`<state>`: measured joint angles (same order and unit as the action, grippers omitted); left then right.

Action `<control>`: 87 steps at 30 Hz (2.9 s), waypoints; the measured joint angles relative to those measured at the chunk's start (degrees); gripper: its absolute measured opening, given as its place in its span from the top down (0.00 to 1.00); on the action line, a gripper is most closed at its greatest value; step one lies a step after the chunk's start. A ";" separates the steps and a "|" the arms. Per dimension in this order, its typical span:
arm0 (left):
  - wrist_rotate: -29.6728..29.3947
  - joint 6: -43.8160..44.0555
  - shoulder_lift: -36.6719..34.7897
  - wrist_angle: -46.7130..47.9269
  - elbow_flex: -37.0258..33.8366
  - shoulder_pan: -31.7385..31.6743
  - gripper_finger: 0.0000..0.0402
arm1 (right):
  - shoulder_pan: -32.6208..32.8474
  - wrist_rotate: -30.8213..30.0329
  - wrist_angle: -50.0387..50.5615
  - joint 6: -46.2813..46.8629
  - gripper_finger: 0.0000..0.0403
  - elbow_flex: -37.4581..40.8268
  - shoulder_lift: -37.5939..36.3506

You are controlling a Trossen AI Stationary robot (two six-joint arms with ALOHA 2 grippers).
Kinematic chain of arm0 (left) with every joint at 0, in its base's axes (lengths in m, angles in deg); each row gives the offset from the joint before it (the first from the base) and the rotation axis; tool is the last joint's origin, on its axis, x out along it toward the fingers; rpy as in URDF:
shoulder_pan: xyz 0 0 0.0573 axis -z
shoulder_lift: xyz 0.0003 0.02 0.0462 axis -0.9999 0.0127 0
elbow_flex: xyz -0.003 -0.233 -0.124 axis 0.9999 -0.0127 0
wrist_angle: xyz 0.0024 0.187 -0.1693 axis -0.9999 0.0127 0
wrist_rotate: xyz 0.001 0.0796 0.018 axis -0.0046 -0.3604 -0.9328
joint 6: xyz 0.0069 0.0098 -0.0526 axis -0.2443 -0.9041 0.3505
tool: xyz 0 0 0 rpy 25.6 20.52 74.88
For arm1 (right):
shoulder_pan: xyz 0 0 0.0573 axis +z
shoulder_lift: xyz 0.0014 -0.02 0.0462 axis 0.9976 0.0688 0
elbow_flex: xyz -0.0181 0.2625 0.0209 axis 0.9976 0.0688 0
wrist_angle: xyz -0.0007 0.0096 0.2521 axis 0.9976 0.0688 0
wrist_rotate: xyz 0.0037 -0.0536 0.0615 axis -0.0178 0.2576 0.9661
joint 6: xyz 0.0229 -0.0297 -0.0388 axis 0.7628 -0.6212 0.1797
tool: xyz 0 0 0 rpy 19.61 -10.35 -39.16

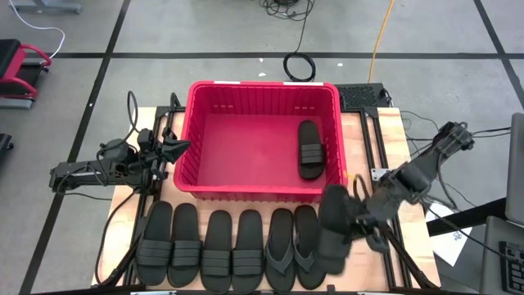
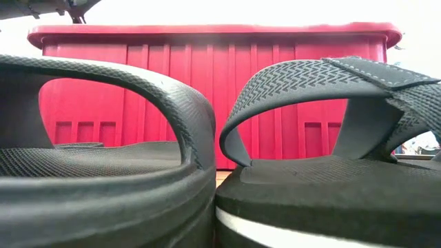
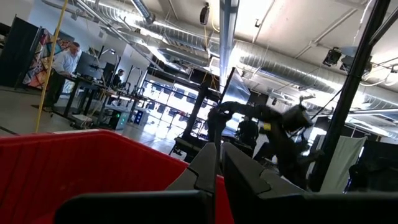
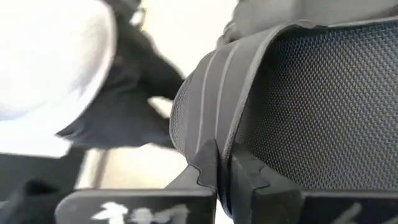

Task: Pick and place slides into bin
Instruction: Put the slide into the bin

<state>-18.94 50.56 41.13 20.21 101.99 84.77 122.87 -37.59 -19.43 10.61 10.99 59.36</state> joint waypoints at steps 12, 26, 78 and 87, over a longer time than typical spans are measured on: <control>-0.01 -0.02 0.01 1.81 0.00 0.01 0.94 | -24.26 -13.09 11.70 -23.55 0.99 -16.77 3.01; -0.06 -3.22 -0.01 5.29 0.02 0.01 0.94 | -52.65 -2.75 10.69 -38.51 0.99 -17.23 4.03; -0.58 -3.13 0.01 12.83 0.02 -0.01 0.94 | -68.68 31.02 16.02 -77.62 0.99 -17.21 47.68; -0.60 -3.18 -0.01 13.16 0.02 -0.01 0.94 | -70.29 31.04 16.88 -75.69 0.99 -17.21 51.14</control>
<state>-19.55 47.38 41.12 33.37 102.01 84.76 52.57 -6.55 -2.55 -65.08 -6.22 110.51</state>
